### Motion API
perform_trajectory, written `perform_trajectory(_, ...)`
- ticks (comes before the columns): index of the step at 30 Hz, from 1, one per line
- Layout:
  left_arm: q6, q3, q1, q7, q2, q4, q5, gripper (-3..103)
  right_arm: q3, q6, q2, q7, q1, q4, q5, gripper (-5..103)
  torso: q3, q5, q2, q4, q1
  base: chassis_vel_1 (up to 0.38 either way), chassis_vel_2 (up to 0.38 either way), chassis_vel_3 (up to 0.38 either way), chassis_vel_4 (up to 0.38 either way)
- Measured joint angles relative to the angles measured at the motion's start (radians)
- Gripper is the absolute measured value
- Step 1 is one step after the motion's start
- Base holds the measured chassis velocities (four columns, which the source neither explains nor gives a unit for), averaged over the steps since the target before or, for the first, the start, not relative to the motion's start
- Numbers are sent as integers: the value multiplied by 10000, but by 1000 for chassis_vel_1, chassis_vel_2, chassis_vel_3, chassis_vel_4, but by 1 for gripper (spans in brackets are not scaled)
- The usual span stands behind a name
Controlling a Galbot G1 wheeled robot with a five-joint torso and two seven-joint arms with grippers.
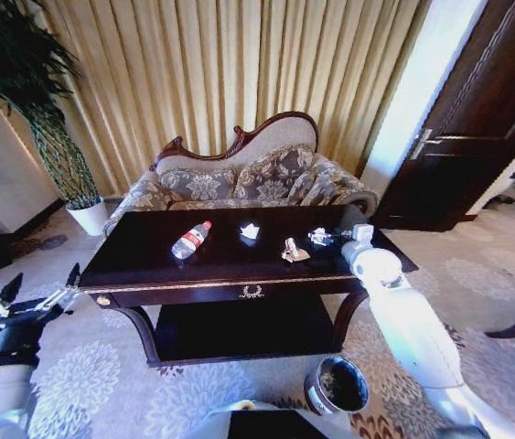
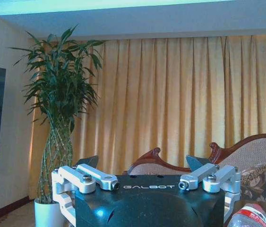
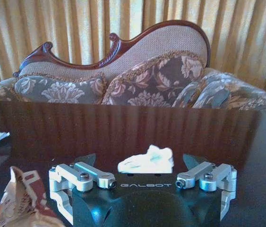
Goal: Move to the front of the table and place the trash on the table into the trash bin.
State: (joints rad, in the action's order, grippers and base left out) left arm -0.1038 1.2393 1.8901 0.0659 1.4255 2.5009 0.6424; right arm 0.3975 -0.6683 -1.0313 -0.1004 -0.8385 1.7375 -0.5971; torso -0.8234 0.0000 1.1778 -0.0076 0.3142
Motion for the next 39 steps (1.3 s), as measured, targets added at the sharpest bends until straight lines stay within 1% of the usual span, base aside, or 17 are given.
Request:
perform_trajectory(5,0,-7,2,-2,0,1,-1,100,-182,0,-139,-20,127,-166,38,100,0,0,0,0,0,0,0,0,0)
perform_trajectory(6,3,1,12,-3,-8,0,16,100,-240,5,-175,-61,182,-205,44,101,0,-1,1,1,0,0,0,0,0)
perform_trajectory(8,10,21,14,-4,-41,1,43,100,-334,31,-236,-203,265,-237,48,93,0,0,0,2,0,0,0,0,0)
perform_trajectory(9,10,21,14,-4,-41,1,43,100,-334,31,-236,-203,265,-237,48,93,0,0,0,2,0,0,0,0,0)
perform_trajectory(12,16,23,-22,-6,-102,0,46,100,-387,50,-264,-250,316,-257,66,77,0,-1,1,1,0,0,0,0,0)
perform_trajectory(14,16,22,-27,-7,-110,1,46,100,-392,60,-263,-251,319,-261,69,77,0,-1,1,1,0,0,0,0,0)
perform_trajectory(17,16,6,-40,-8,-122,0,46,100,-399,93,-245,-251,325,-273,75,60,0,0,1,1,0,0,0,0,0)
perform_trajectory(18,16,6,-40,-8,-122,0,46,100,-399,93,-245,-251,325,-273,75,60,0,0,1,1,0,0,0,0,0)
perform_trajectory(20,17,-23,-56,-9,-110,0,43,100,-400,117,-227,-252,326,-275,77,48,0,0,1,0,0,0,0,0,0)
perform_trajectory(21,17,-33,-61,-9,-100,0,42,100,-399,125,-223,-251,325,-275,78,48,0,0,1,0,-1,0,0,0,0)
perform_trajectory(22,17,-43,-64,-9,-93,-1,40,100,-399,138,-217,-250,321,-275,82,43,0,-1,1,0,-1,0,0,0,0)
perform_trajectory(23,17,-43,-64,-9,-93,-1,40,100,-399,138,-217,-250,321,-275,82,43,0,-1,1,0,-1,0,0,0,0)
perform_trajectory(28,26,-48,-79,-9,-94,-3,39,100,-399,172,-215,-244,306,-275,97,16,0,0,1,0,-1,0,0,0,0)
perform_trajectory(30,27,-48,-84,-9,-97,-4,39,100,-399,178,-215,-242,304,-274,98,16,0,0,1,0,-1,0,0,0,0)
perform_trajectory(32,29,-48,-98,-9,-99,-5,39,100,-382,192,-220,-241,298,-275,116,5,0,0,1,1,-1,0,0,0,0)
perform_trajectory(33,30,-49,-106,-9,-100,-5,39,100,-359,196,-223,-240,290,-273,127,2,0,0,1,1,-1,0,0,0,0)
perform_trajectory(39,34,-85,-127,-10,-98,-8,40,100,-267,353,-227,-237,185,-212,134,0,0,0,1,0,-1,0,0,0,0)
